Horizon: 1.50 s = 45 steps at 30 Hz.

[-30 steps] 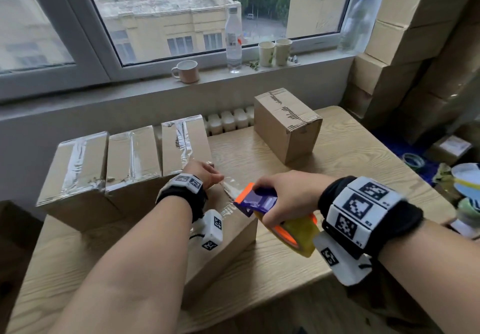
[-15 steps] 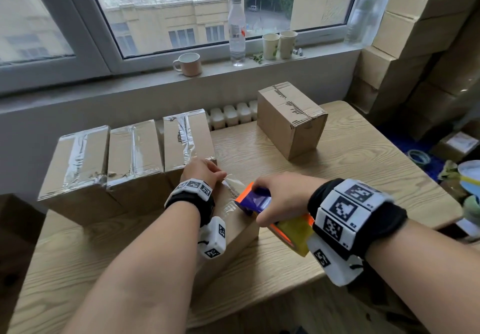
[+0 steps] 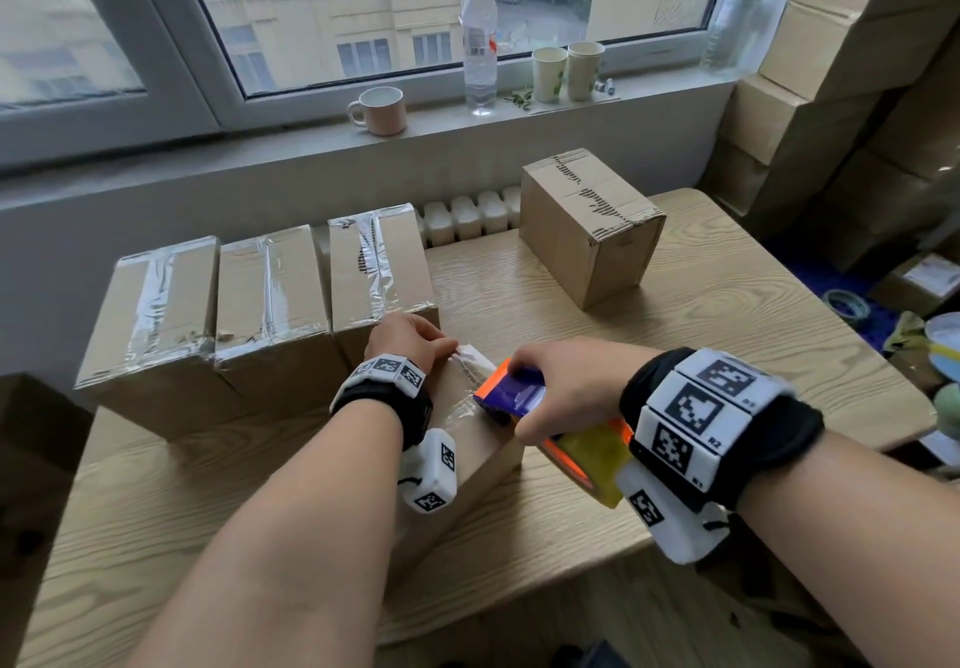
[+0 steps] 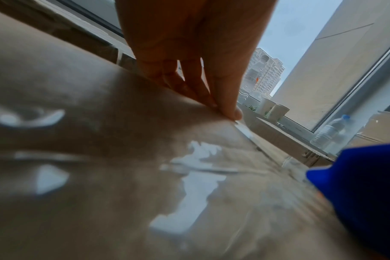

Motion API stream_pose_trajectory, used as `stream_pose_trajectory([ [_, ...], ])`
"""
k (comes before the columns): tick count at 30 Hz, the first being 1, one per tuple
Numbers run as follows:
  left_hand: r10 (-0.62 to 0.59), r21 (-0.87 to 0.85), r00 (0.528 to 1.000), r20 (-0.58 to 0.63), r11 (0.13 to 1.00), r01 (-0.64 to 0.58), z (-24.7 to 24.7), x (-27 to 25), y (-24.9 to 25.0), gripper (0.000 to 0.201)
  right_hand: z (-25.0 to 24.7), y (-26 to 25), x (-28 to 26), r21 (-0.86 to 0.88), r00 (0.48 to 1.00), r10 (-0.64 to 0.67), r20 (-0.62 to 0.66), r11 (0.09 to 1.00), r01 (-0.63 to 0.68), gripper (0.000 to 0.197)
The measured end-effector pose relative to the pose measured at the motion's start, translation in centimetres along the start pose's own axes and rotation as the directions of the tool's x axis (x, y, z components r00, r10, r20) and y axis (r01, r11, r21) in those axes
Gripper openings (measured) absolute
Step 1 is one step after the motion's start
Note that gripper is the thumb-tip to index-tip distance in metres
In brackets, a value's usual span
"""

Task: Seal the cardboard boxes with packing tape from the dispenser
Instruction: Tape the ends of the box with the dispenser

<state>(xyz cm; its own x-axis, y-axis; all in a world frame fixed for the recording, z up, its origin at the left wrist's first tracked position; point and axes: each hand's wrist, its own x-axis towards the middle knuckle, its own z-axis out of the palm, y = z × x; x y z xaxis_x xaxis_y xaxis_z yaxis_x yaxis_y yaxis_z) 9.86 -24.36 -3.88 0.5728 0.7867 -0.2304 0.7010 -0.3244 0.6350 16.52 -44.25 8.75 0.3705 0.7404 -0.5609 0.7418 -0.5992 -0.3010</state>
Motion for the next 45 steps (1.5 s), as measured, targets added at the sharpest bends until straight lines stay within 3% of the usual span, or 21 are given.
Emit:
stream_pose_trajectory([
  [4,-0.098,-0.078,0.995,0.020,0.992,0.099,0.2,-0.1,-1.2,0.033,0.2,-0.1,0.0,0.011,1.000,0.003,-0.008,1.000,-0.003,0.068],
  [7,-0.076,-0.065,0.997,-0.014,0.995,0.075,0.2,-0.3,-0.8,0.031,0.1,-0.2,0.0,0.014,1.000,0.014,-0.003,1.000,-0.014,0.069],
  [13,-0.103,-0.059,0.986,0.128,0.992,0.111,0.7,-0.8,-0.7,0.047,0.2,-0.3,0.0,0.005,1.000,0.024,-0.005,1.000,-0.024,0.071],
  [19,-0.117,-0.108,0.988,0.097,0.986,0.128,0.8,-0.9,-1.0,0.036,0.3,-0.3,-0.2,-0.008,1.000,0.030,-0.008,1.000,-0.030,0.068],
  [26,-0.144,-0.222,0.983,0.114,0.961,0.166,0.7,-1.0,-0.7,0.027,-0.2,0.8,-1.5,-0.065,0.996,0.057,0.072,0.997,-0.052,0.069],
  [37,-0.174,-0.243,0.977,0.123,0.949,0.200,0.6,-1.2,-0.5,0.030,0.9,3.0,-3.7,-0.089,0.993,0.055,0.101,0.995,-0.046,0.066],
  [45,-0.196,-0.244,0.971,0.135,0.944,0.224,0.4,-1.6,-0.1,0.031,1.8,4.3,-3.5,-0.089,0.985,0.092,0.146,0.993,-0.080,0.074],
])
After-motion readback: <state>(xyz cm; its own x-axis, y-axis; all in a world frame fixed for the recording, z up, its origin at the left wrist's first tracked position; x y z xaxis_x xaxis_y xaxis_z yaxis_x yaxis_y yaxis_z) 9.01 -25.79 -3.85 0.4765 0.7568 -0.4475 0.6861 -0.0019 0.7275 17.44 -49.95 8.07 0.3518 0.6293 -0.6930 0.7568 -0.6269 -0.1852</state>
